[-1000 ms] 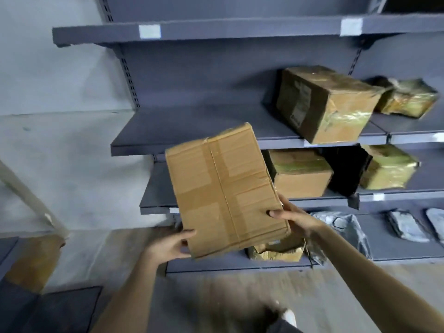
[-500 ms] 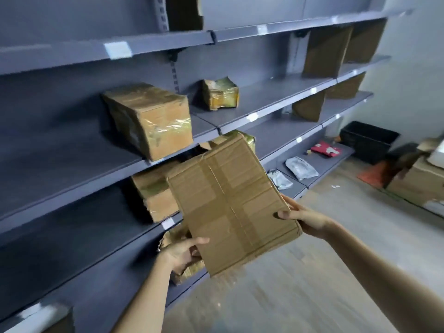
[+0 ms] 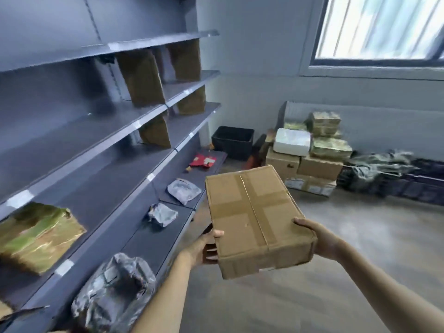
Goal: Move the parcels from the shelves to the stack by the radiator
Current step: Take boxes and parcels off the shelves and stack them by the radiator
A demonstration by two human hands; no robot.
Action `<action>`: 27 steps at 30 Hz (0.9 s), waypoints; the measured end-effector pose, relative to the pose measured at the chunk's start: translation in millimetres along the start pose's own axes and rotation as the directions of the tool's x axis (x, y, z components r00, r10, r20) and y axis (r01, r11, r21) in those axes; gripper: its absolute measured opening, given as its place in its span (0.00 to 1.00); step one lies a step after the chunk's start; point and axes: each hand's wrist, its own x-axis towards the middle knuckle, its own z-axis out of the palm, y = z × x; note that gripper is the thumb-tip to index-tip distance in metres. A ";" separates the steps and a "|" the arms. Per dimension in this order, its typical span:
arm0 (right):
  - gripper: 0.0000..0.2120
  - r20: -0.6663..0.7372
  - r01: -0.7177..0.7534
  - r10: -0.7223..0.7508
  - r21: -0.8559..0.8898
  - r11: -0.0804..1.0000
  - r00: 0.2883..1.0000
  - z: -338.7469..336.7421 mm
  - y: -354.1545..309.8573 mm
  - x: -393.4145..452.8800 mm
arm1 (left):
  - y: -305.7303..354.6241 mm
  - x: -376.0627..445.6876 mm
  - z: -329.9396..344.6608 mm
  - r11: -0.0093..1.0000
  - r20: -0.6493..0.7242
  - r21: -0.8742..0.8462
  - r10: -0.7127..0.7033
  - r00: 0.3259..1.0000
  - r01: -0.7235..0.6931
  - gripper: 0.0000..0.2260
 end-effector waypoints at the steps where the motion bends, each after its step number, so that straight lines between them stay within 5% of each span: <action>1: 0.46 -0.010 0.001 0.000 0.023 1.000 1.000 -15.7 -5.3 5.2 | 9.1 20.3 10.0 1.000 0.012 0.009 0.005 1.000 -0.006 0.38; 6: 0.23 -0.091 -0.090 0.113 0.225 0.970 0.989 -77.0 -12.2 70.4 | 54.0 119.5 29.2 0.995 -0.003 0.076 -0.064 0.998 0.064 0.35; 10: 0.27 -0.128 -0.187 0.234 0.302 0.935 0.964 -112.2 -23.1 140.1 | 95.8 210.8 24.7 0.972 -0.032 0.142 -0.186 0.982 0.189 0.33; 16: 0.27 -0.312 -0.179 0.266 0.281 0.943 0.912 -189.9 -113.9 220.4 | 193.3 365.9 47.7 0.934 0.046 0.278 -0.247 0.968 0.225 0.42; 21: 0.21 -0.453 -0.036 0.145 0.239 0.970 0.880 -259.5 -193.9 280.3 | 269.6 466.1 93.7 0.955 0.122 0.245 -0.200 0.972 0.166 0.37; 27: 0.32 -0.460 -0.104 0.261 0.338 0.935 0.849 -337.0 -208.4 345.3 | 322.0 576.8 133.7 0.932 0.116 0.249 -0.298 0.947 0.263 0.25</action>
